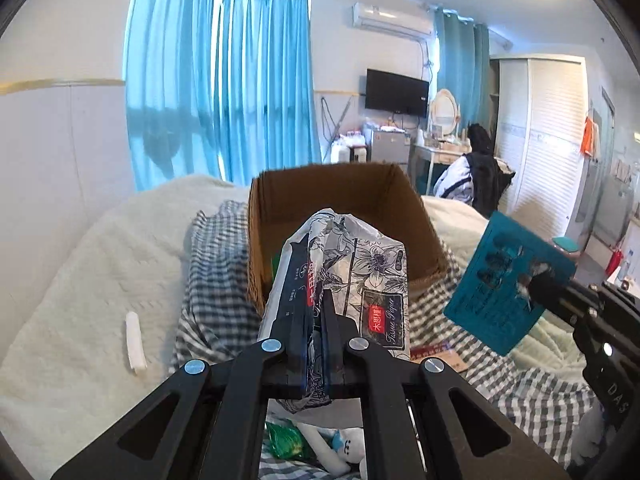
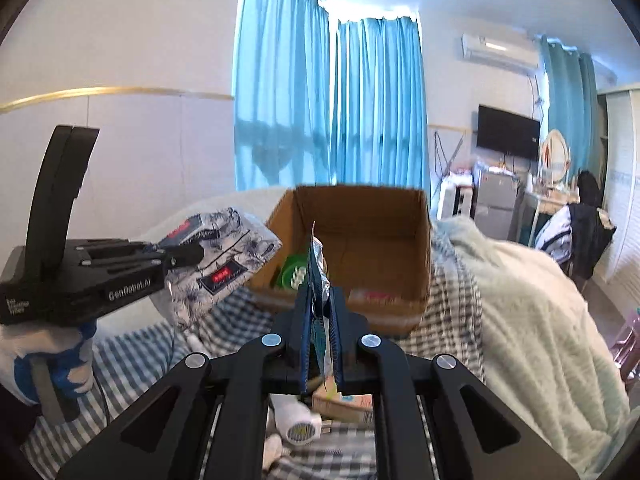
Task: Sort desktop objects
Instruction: 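Lift both held items and carry them over the cardboard box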
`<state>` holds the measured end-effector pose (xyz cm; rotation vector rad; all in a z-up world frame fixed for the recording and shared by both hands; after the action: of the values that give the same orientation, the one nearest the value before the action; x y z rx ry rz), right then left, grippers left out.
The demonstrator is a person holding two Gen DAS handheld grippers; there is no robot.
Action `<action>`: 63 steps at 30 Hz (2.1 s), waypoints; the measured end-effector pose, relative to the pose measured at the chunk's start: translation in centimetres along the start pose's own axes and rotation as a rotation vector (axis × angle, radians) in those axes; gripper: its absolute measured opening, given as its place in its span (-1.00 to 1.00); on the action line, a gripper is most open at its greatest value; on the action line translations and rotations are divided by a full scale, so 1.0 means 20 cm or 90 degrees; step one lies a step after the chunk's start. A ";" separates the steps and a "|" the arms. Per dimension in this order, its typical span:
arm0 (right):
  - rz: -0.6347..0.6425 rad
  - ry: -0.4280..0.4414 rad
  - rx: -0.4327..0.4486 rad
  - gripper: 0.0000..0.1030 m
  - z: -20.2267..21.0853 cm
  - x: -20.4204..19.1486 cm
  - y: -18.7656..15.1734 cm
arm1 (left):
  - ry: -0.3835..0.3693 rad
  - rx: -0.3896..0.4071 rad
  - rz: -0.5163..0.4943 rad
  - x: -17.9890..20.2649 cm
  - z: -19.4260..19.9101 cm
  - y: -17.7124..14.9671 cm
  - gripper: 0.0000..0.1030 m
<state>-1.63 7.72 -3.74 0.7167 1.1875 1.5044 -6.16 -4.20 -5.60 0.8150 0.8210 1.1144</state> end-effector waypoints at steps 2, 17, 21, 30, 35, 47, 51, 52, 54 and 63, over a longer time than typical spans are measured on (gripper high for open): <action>-0.001 0.000 0.016 -0.85 0.02 0.00 0.05 | 0.003 0.012 0.002 -0.01 0.02 0.03 -0.90; 0.027 0.008 0.144 -0.85 0.06 -0.09 0.50 | 0.035 0.093 -0.001 -0.07 0.08 0.33 -0.90; 0.014 0.010 0.162 -0.85 0.06 -0.06 0.55 | 0.044 0.115 -0.006 -0.08 0.08 0.41 -0.90; 0.021 0.013 0.200 -0.85 0.00 -0.05 0.70 | 0.053 0.150 -0.022 -0.08 -0.01 0.56 -0.90; 0.030 0.014 0.205 -0.85 -0.05 -0.05 0.74 | 0.052 0.158 -0.029 -0.07 -0.08 0.62 -0.90; 0.020 0.001 0.194 -0.85 -0.27 0.05 0.72 | 0.034 0.129 -0.013 -0.08 -0.39 0.59 -0.90; 0.010 -0.007 0.168 -0.85 -0.41 0.11 0.66 | 0.034 0.094 -0.013 -0.10 -0.57 0.51 -0.90; 0.009 -0.009 0.157 -0.85 -0.46 0.13 0.64 | 0.034 0.086 -0.012 -0.11 -0.61 0.49 -0.90; 0.009 -0.014 0.138 -0.85 -0.54 0.15 0.60 | 0.031 0.072 -0.011 -0.12 -0.70 0.46 -0.90; 0.000 -0.026 0.065 -0.85 -0.88 0.25 0.45 | 0.020 0.033 -0.016 -0.11 -0.95 0.39 -0.90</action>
<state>-21.91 7.32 -1.82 0.8122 1.2406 1.4314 -26.68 -1.82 -7.18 0.8299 0.8872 1.0903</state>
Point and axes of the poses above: each gripper's, at about its wrist camera, not at the fingertips, and z roughly against the way its jaws point, x to its right, y to its top, the point moved 5 cm from there along -z, roughly the way its jaws point, and after that the axes turned 10 degrees about -z, right-handed, at the moved point
